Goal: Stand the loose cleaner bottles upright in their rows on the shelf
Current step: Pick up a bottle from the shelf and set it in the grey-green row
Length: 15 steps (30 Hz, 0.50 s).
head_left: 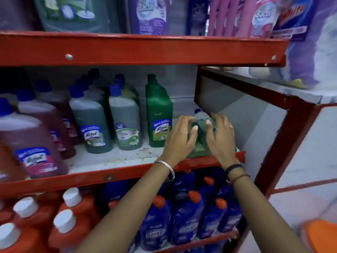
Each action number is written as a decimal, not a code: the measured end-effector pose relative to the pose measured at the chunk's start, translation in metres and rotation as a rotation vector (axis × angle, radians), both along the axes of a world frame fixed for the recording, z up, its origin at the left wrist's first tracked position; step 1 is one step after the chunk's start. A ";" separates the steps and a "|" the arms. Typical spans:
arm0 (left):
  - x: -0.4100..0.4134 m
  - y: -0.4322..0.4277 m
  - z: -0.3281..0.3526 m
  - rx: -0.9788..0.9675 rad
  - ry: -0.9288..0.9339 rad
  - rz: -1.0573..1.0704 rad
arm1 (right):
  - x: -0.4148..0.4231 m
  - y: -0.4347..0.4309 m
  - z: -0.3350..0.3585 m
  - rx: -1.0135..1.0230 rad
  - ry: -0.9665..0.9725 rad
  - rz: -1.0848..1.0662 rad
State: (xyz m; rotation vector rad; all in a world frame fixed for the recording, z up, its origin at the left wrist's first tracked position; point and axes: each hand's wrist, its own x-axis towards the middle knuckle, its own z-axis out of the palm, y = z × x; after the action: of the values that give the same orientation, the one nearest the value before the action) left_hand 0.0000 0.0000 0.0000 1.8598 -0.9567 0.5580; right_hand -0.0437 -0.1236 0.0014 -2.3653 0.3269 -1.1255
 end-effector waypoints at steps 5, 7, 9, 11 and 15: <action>0.025 -0.047 -0.014 0.140 0.305 0.089 | 0.015 -0.040 -0.002 0.059 0.279 -0.138; 0.037 -0.058 -0.021 0.258 0.422 0.145 | 0.022 -0.047 0.000 0.148 0.392 -0.115; 0.043 -0.065 -0.025 0.319 0.545 0.147 | 0.029 -0.050 0.005 0.235 0.485 -0.070; 0.042 -0.070 -0.026 0.278 0.619 0.115 | 0.037 -0.053 0.010 0.288 0.561 -0.041; 0.041 -0.077 -0.020 0.087 0.793 0.078 | 0.048 -0.052 0.017 0.453 0.610 -0.014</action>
State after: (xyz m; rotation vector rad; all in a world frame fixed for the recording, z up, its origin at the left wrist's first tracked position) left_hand 0.0407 -0.0766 -0.0205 1.9502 -0.3771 -0.1945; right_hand 0.0046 -0.1753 0.0184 -2.2261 0.7204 -0.2560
